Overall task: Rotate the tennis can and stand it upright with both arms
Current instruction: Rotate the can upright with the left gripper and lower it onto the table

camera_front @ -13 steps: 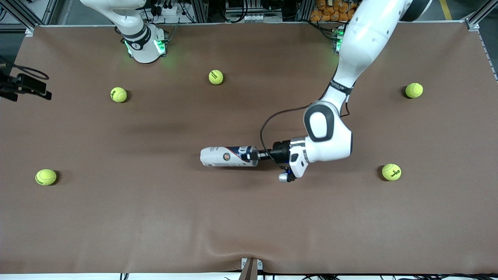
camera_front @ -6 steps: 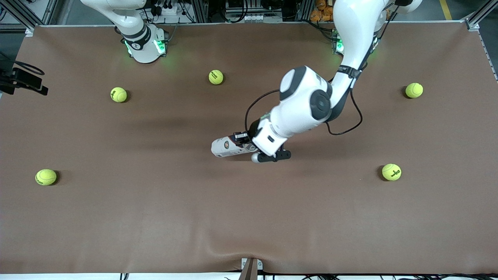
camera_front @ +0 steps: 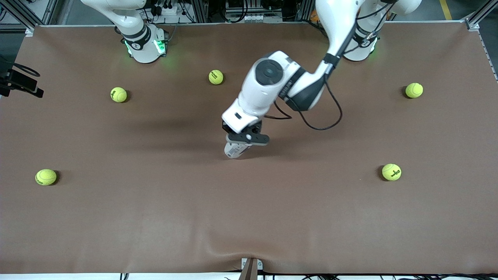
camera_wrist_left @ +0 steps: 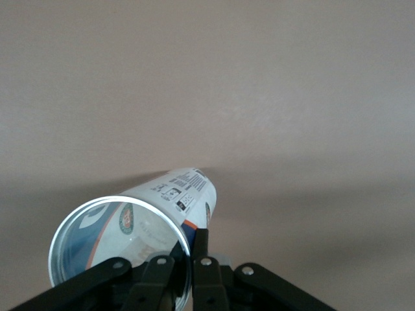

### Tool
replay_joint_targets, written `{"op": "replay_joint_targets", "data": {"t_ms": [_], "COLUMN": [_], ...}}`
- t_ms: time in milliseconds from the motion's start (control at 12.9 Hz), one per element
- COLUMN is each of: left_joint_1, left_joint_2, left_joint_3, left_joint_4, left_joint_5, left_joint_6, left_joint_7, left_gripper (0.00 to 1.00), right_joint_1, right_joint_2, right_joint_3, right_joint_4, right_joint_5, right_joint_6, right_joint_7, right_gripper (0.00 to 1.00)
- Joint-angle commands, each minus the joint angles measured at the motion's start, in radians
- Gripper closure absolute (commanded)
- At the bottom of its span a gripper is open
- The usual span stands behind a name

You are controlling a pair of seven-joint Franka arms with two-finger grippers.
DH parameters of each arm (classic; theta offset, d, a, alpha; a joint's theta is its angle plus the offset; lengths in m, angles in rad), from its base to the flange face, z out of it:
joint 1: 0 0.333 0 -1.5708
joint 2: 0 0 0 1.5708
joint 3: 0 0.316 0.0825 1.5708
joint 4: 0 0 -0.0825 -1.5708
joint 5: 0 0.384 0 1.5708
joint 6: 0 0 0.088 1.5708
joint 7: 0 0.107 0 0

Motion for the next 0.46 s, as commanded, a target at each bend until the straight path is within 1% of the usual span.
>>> {"op": "replay_joint_targets", "data": {"t_ms": [0,232,310,387], "left_joint_1": [-0.04,-0.067,-0.068,-0.066], "left_joint_2": [0.029,0.049,0.045,0.043], "left_joint_3": [0.015,0.012,0.012,0.013], "left_joint_4": [0.027,0.027,0.025,0.024], "left_joint_5": [0.132,0.209,0.21,0.216], "left_joint_6": [-0.047,-0.05,-0.054,-0.054], "left_joint_7": [-0.013,-0.01,-0.007,-0.007], "left_gripper": [1.0,1.0,0.54,0.01], "right_joint_1": [-0.013,-0.013,-0.013,-0.01], "right_joint_2": [-0.014,-0.018,-0.013,-0.014], "right_joint_3": [0.013,0.016,0.014,0.016], "right_joint_4": [0.003,0.004,0.003,0.0], "right_joint_5": [0.003,-0.008,-0.016,-0.02], "right_joint_6": [0.008,0.014,0.031,0.031], "right_joint_7": [-0.002,-0.002,-0.002,-0.002], "right_gripper": [0.0,0.0,0.0,0.0]}}
